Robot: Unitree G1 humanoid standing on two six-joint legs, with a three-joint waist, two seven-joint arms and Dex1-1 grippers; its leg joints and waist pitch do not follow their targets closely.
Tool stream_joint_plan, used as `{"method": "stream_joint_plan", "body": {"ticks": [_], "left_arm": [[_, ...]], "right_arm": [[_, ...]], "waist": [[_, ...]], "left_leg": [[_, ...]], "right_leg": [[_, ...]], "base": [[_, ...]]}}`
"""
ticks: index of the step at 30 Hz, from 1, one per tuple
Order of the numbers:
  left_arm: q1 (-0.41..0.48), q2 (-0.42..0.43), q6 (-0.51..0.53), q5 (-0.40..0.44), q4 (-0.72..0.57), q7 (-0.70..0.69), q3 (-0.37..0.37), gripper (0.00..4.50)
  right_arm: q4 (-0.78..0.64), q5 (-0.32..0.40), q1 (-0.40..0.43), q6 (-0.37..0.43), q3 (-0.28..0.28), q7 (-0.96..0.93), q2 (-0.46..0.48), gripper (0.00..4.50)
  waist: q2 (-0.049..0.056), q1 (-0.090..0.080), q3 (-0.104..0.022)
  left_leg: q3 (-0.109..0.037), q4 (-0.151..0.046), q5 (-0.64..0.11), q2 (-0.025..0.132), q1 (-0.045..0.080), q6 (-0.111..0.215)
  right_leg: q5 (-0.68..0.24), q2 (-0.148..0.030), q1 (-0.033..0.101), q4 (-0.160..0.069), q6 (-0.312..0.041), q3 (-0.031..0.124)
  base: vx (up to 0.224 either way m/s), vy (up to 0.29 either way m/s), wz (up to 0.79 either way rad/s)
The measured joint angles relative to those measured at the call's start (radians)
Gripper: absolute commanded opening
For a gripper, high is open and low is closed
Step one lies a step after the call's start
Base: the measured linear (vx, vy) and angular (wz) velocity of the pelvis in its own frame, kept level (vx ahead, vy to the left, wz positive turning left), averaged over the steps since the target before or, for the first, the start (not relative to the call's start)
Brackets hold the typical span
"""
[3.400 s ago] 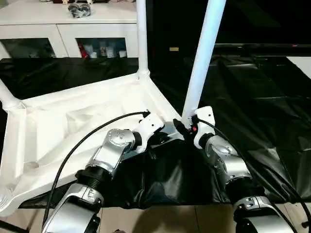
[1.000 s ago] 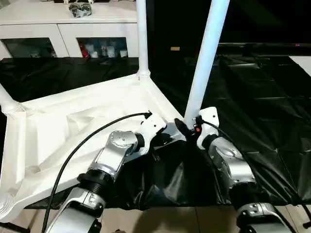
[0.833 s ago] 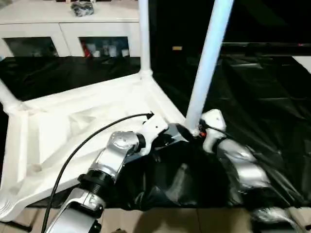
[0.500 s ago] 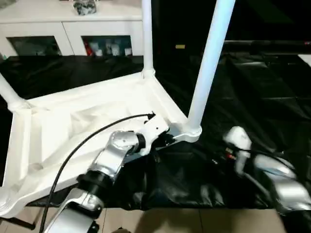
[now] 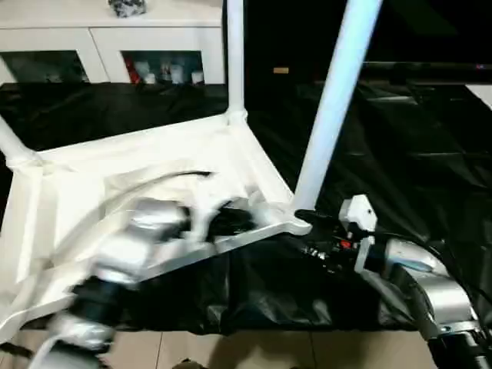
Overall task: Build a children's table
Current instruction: Rotate leg to tighten
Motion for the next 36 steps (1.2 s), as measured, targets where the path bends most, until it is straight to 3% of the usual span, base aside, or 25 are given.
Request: {"method": "stream_joint_plan", "body": {"ticks": [5,8,19,22,29,30,35,36], "left_arm": [[0.075,0.098,0.099,-0.043,-0.102,-0.057,0.028,1.59],[0.125,0.158,0.186,-0.093,-0.204,-0.074,0.038,1.85],[0.144,0.187,0.257,-0.107,-0.255,-0.066,0.008,2.60],[0.144,0.194,0.265,-0.093,-0.267,-0.043,-0.021,2.85],[0.165,0.207,0.245,-0.030,-0.260,-0.014,-0.091,3.36],[0.165,0.206,0.234,-0.029,-0.258,-0.003,-0.096,3.60],[0.156,0.207,0.207,-0.023,-0.237,0.019,-0.102,3.80],[0.153,0.208,0.201,-0.020,-0.234,0.027,-0.101,4.03]], "right_arm": [[0.016,-0.012,-0.031,0.006,0.023,-0.076,0.084,3.56],[0.095,-0.051,-0.095,0.009,0.023,-0.231,0.188,3.56],[0.332,-0.135,-0.246,-0.053,0.035,-0.566,0.437,3.56],[0.387,-0.160,-0.280,-0.091,0.036,-0.649,0.456,3.56],[0.528,-0.181,-0.358,-0.149,-0.046,-0.830,0.447,3.56],[0.547,-0.180,-0.369,-0.159,-0.060,-0.849,0.443,3.56],[0.630,-0.179,-0.410,-0.205,-0.094,-0.917,0.414,3.56],[0.659,-0.175,-0.427,-0.212,-0.115,-0.941,0.399,3.56]], "waist": [[-0.009,-0.002,0.005],[-0.010,-0.007,0.005],[-0.010,-0.010,0.006],[-0.011,-0.009,0.005],[-0.012,-0.004,0.005],[-0.012,-0.002,0.005],[-0.012,0.001,0.005],[-0.012,0.004,0.005]], "left_leg": [[0.000,0.001,0.000,0.000,0.001,-0.002],[0.000,0.002,0.000,0.000,0.003,-0.003],[-0.001,0.003,0.001,0.000,0.005,-0.006],[-0.002,0.003,0.001,0.000,0.005,-0.006],[-0.001,0.005,0.002,-0.001,0.004,-0.007],[-0.001,0.005,0.002,0.000,0.003,-0.007],[-0.001,0.007,0.002,0.000,0.002,-0.007],[-0.001,0.007,0.002,0.000,0.002,-0.007]], "right_leg": [[0.000,0.000,-0.001,0.004,0.000,0.001],[0.001,0.000,-0.001,0.006,-0.002,0.002],[0.001,0.001,-0.003,0.016,-0.002,0.003],[0.002,0.001,-0.002,0.016,-0.002,0.003],[0.002,0.000,-0.002,0.016,-0.002,0.004],[0.002,0.000,-0.002,0.016,-0.002,0.004],[0.002,0.000,-0.001,0.019,-0.002,0.004],[0.001,0.000,-0.001,0.020,-0.002,0.005]], "base": [[0.000,0.000,0.00],[0.000,0.000,0.00],[0.000,0.000,0.00],[0.000,0.000,0.00],[0.000,0.000,0.00],[0.000,0.000,0.00],[0.000,0.000,0.00],[0.000,0.000,0.00]]}}
